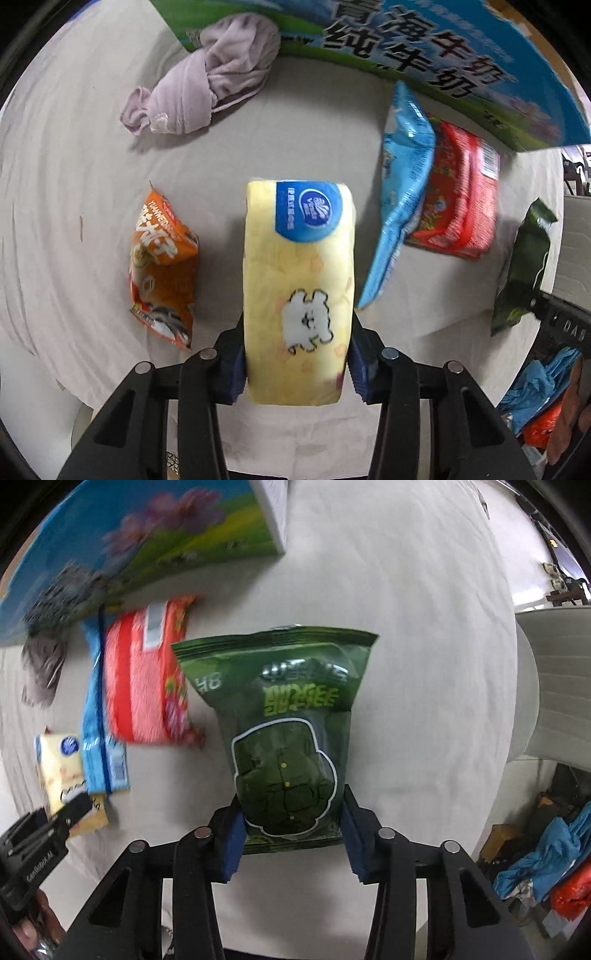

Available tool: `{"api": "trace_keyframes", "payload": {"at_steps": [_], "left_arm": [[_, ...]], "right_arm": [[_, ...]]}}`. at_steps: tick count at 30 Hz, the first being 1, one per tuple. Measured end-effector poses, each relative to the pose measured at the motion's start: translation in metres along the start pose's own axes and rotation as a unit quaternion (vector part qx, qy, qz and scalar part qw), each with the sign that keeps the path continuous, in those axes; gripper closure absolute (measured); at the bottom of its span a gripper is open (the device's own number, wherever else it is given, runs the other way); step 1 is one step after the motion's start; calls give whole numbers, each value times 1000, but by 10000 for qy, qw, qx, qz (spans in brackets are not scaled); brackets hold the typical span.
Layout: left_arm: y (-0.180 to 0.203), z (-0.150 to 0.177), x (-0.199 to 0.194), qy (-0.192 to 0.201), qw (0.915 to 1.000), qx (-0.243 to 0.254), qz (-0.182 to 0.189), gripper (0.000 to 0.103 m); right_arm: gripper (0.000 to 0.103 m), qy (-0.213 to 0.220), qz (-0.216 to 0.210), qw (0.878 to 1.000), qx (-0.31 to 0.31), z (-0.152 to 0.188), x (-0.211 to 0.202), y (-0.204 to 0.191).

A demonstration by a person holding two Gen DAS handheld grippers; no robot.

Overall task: Organize soft objects
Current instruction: 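Grasp the yellow tissue pack with the left tool while the right tool grasps the green seaweed bag, then carry both packs into the box and open both tools to release them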

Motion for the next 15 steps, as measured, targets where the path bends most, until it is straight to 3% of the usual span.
{"api": "trace_keyframes", "payload": {"at_steps": [8, 15], "left_arm": [[25, 27, -51, 373, 9991, 129, -125, 63], [57, 39, -131, 930, 9952, 299, 108, 63]], "right_arm": [[64, 254, -360, 9989, 173, 47, -34, -7], [64, 835, -778, 9934, -143, 68, -112, -9]]}}
Point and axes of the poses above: each gripper's, at about its wrist camera, not at the fingertips, and x roughly the way its jaws point, y to its right, z to its underside, the point moved 5 cm from there along x, roughly the way its jaws point, and after that the axes turned 13 degrees about z, right-handed, at the moved point
